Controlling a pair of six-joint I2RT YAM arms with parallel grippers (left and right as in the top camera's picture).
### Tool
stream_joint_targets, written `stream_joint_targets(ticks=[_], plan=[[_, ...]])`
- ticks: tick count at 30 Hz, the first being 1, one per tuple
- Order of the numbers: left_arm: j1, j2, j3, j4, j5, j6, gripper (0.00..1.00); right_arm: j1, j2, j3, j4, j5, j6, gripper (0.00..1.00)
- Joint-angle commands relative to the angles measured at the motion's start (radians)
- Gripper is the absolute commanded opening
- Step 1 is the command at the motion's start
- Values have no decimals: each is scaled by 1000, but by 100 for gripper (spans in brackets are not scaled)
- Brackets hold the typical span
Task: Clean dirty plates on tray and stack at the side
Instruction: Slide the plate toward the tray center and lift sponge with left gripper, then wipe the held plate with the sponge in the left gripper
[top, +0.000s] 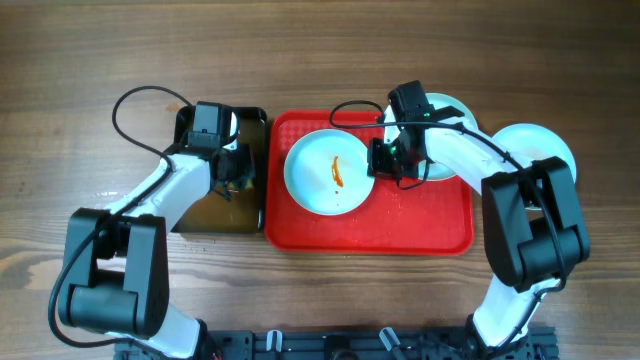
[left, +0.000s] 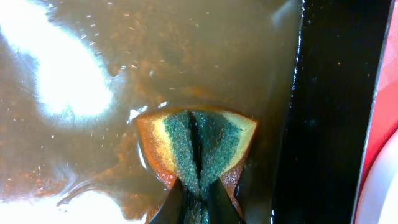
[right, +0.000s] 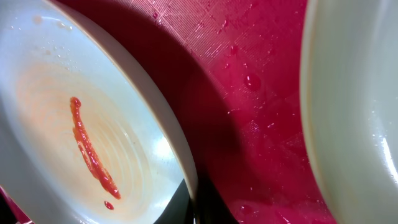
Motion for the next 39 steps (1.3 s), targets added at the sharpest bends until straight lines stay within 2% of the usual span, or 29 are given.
stream_joint_targets(ticks=[1,2,3,5,11,15,18,22,27,39], plan=[[3,12,-2,-22,24,4,4,5,19,-8,-3,10,-13,6],[3,-12,-1,-24,59,4,4,5,19,-8,3,10,-13,7],[3,-53,-1,-23,88,-3,4,5,19,-8,16,9,-13,16],[3,-132,-1,-27,89,-23,4,5,19,-8,42,10,-13,16],[3,-291,-1,-12,71,-22,4,5,19,-8,72,18,-13,4],[3,-383,-1,136,-51,-21,4,5,19,-8,69,32,-13,4],[3,-436,-1,217,-55,-21,4,5,19,-8,70,32,-13,4],[3,-504,-1,252,-55,-17,4,5,19,-8,72,32,-13,4],[3,-557,-1,262,-55,-17,4,5,19,-8,73,32,-13,4],[3,-557,-1,257,-55,-18,4,5,19,-8,73,32,-13,4]])
